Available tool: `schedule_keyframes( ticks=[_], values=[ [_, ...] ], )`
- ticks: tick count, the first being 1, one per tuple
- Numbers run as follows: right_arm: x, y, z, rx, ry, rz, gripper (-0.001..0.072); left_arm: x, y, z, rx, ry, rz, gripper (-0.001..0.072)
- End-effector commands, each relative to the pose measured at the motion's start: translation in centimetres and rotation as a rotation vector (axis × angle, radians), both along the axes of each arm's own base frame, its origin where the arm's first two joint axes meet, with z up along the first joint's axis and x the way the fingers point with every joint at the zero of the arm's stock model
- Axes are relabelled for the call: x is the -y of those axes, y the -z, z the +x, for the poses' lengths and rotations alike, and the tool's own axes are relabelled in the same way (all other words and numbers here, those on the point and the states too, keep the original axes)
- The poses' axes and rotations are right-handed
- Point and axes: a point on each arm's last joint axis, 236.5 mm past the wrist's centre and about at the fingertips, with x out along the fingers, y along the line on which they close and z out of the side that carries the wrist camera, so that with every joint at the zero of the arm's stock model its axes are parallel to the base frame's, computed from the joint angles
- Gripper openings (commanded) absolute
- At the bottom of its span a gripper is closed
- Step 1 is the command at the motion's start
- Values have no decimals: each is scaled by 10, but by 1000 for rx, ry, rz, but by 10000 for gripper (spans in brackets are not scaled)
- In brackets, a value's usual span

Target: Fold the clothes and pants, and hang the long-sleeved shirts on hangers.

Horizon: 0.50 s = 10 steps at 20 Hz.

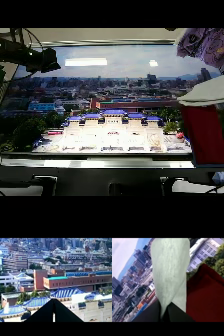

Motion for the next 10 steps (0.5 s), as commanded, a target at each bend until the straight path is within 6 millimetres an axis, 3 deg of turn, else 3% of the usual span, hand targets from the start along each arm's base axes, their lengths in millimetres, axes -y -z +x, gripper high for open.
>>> schedule_keyframes(
  ticks=[1,3,7,10],
  values=[
    [6,-3,-27,-70,77,-14,28,2,0,-1,0,4,-4,20],
    [4,3,-39,-123,87,-4,27,2,0,-1,0,4,-4,20],
    [12,20,-93,-356,143,-25,27,2,0,-1,0,4,-4,21],
    [15,37,-119,-489,143,-41,27,2,0,-1,0,4,-4,20]
  ],
)
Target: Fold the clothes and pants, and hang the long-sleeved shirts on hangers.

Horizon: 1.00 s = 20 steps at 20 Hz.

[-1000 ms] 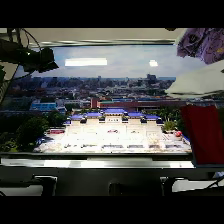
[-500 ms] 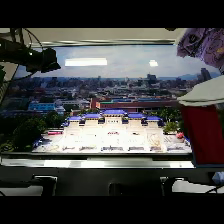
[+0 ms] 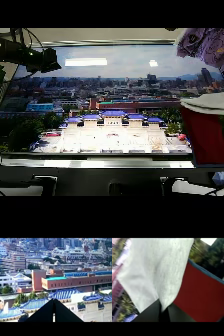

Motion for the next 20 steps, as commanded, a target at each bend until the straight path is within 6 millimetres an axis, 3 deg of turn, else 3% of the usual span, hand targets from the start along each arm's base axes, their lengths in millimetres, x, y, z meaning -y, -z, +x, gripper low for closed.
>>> schedule_keyframes(
  ticks=[1,6,14,20],
  values=[
    [4,24,-44,-204,26,0,27,0,0,0,1,0,0,21],
    [-12,75,-82,-340,32,47,27,0,0,0,1,0,0,20],
    [-19,140,-139,-512,59,25,28,0,0,-2,-6,2,2,21],
    [-21,159,-164,-616,50,24,28,0,1,-3,-10,4,3,20]
  ],
)
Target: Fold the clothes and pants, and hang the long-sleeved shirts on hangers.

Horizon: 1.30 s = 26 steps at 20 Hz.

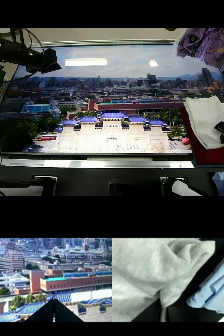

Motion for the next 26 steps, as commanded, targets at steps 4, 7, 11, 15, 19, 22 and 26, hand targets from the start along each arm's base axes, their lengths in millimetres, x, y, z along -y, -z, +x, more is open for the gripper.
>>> schedule_keyframes(
  ticks=[4,7,11,15,19,22,26],
  values=[
    [-3,14,-25,-101,-3,3,29,0,1,-1,-5,2,2,20],
    [2,12,-27,-112,-7,-16,29,0,1,-1,-5,2,2,20],
    [-1,11,-31,-129,0,-9,32,0,1,-1,-5,2,2,21],
    [3,9,-33,-137,-4,-25,292,0,1,-1,-5,2,2,21],
    [21,-5,10,24,-109,-75,518,0,1,-1,-5,2,2,21],
    [10,-65,127,546,-277,-78,201,0,1,-3,-10,4,4,21],
    [-77,-163,234,980,-648,-20,30,-4,-7,-6,28,43,33,20]
  ],
)
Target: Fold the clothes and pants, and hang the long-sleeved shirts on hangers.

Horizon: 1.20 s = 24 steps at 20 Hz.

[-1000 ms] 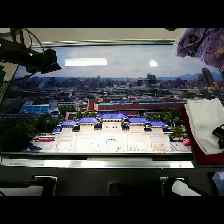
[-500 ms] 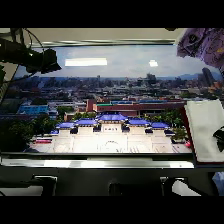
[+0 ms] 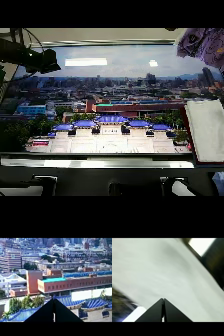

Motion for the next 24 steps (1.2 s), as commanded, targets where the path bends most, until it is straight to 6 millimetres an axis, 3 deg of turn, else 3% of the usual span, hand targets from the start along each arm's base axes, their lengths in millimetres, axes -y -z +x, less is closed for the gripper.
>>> schedule_keyframes(
  ticks=[1,4,6,8,10,14,17,24],
  values=[
    [-89,-82,83,327,-351,-8,30,-4,-10,-4,48,47,37,20],
    [-194,-80,95,303,-627,5,30,-18,-27,-12,107,48,109,19],
    [-264,-79,92,294,-789,13,29,-34,-25,-21,125,20,186,18],
    [-320,-78,81,290,-920,21,29,-43,-19,-30,156,-5,219,18],
    [-351,-73,68,260,-1007,-7,29,-46,-18,-39,192,-9,220,19],
    [-379,-71,54,245,-1049,15,30,-58,-29,-47,238,-10,274,20],
    [-377,-71,56,246,-1046,6,30,-61,-24,-55,202,-5,288,21],
    [-376,-71,56,246,-1045,4,30,-60,-19,-52,188,-3,290,21]
  ],
)
